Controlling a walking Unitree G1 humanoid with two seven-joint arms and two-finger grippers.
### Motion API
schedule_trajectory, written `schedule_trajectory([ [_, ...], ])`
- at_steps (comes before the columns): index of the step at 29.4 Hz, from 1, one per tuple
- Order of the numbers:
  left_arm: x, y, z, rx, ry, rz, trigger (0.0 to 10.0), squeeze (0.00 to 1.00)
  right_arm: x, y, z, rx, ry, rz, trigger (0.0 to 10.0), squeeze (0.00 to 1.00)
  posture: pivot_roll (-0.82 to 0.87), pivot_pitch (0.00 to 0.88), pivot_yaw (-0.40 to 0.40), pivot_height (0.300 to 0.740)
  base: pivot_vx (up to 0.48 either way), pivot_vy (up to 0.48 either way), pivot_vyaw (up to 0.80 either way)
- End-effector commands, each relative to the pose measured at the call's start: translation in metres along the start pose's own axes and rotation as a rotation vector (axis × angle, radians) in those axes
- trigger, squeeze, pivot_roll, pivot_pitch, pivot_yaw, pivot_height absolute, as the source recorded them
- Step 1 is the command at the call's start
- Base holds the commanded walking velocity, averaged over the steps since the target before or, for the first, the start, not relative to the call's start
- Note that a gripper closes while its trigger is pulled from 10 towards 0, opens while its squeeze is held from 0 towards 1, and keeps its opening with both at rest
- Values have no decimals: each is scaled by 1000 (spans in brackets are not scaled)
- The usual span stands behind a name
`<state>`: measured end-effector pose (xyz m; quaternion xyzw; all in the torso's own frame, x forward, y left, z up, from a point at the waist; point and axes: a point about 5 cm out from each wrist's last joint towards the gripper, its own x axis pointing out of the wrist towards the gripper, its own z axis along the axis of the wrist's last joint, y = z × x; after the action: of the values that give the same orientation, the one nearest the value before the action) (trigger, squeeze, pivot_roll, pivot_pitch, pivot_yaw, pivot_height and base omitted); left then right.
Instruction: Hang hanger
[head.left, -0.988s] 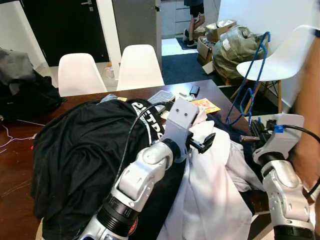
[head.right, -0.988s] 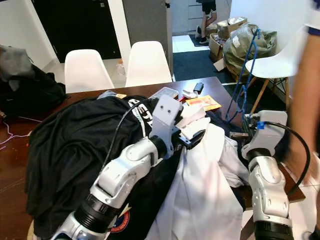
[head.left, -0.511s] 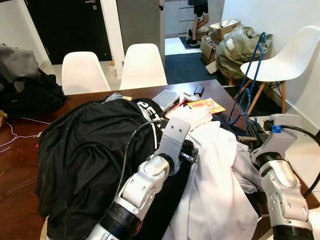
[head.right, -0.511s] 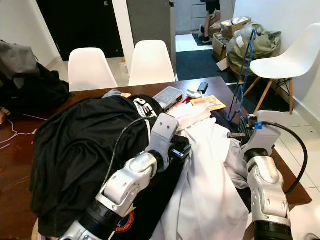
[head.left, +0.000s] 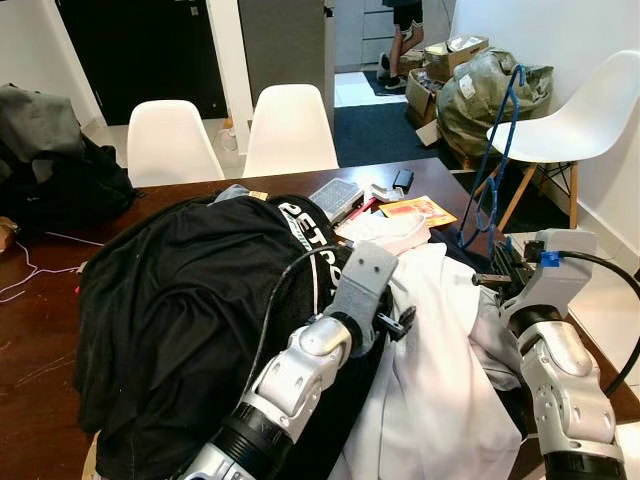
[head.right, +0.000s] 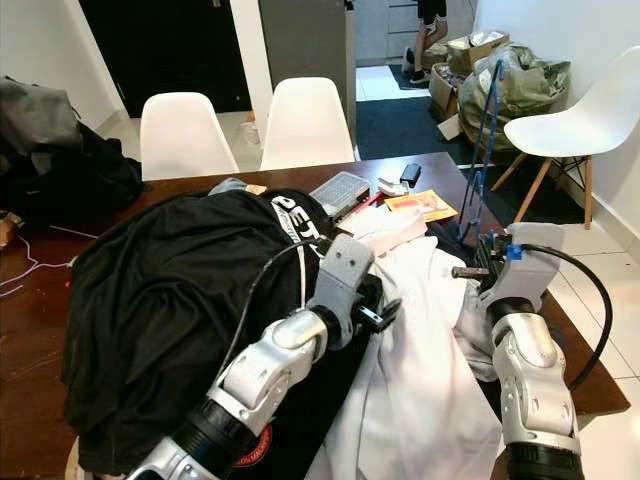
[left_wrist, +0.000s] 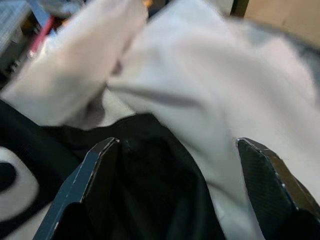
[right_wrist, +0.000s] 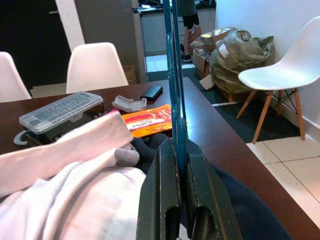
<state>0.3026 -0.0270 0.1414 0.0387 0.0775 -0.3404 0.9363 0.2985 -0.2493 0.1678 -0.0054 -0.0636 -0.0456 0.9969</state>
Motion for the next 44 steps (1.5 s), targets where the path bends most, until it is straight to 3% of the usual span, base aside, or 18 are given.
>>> schedule_trajectory([
  [1,7,-11,3,23,42,-8,10000,0,-3,4,-8,23,42,8,10000,0,-128,44,67,736,0,0,0],
  [12,7,-5,-1,65,89,21,10000,0,-4,4,-8,31,45,3,10000,0,-125,52,69,736,0,0,0],
  [13,6,-3,1,73,87,31,2745,0,-4,4,-9,33,46,1,10000,0,-124,53,69,736,0,0,0],
  [15,6,-3,1,73,87,31,2745,0,-4,4,-9,33,46,1,10000,0,-124,53,69,736,0,0,0],
  [16,5,-1,2,78,84,35,0,0,-4,4,-9,36,47,-1,10000,0,-121,54,68,736,0,0,0],
  [29,-1,13,27,100,-4,69,0,0,-2,4,-10,49,53,-9,10000,0,-111,50,62,736,0,0,0],
  [31,-2,17,36,101,-40,66,0,0,-1,3,-10,51,53,-11,10000,0,-108,48,61,736,0,0,0],
  [32,-5,25,51,95,-98,68,0,0,-1,3,-10,54,52,-14,10000,0,-105,45,60,736,0,0,0],
  [34,-5,25,51,95,-98,68,0,0,-1,3,-10,54,52,-14,10000,0,-105,45,60,736,0,0,0],
  [35,-18,49,96,60,-283,61,0,0,0,3,-10,61,51,-20,10000,0,-100,41,60,736,0,0,0],
  [37,-18,49,96,60,-283,61,0,0,0,3,-10,61,51,-20,10000,0,-100,41,60,736,0,0,0],
  [38,-27,60,115,41,-354,60,0,0,1,3,-10,64,51,-22,10000,0,-98,37,60,736,0,0,0],
  [39,-27,60,115,41,-354,60,0,0,1,3,-10,64,51,-22,10000,0,-98,37,60,736,0,0,0],
  [41,-39,76,136,15,-442,75,0,0,2,3,-10,72,51,-26,10000,0,-103,33,63,736,0,0,0],
  [44,-44,80,143,-3,-478,76,0,0,2,3,-11,74,51,-27,10000,0,-104,31,63,736,0,0,0],
])
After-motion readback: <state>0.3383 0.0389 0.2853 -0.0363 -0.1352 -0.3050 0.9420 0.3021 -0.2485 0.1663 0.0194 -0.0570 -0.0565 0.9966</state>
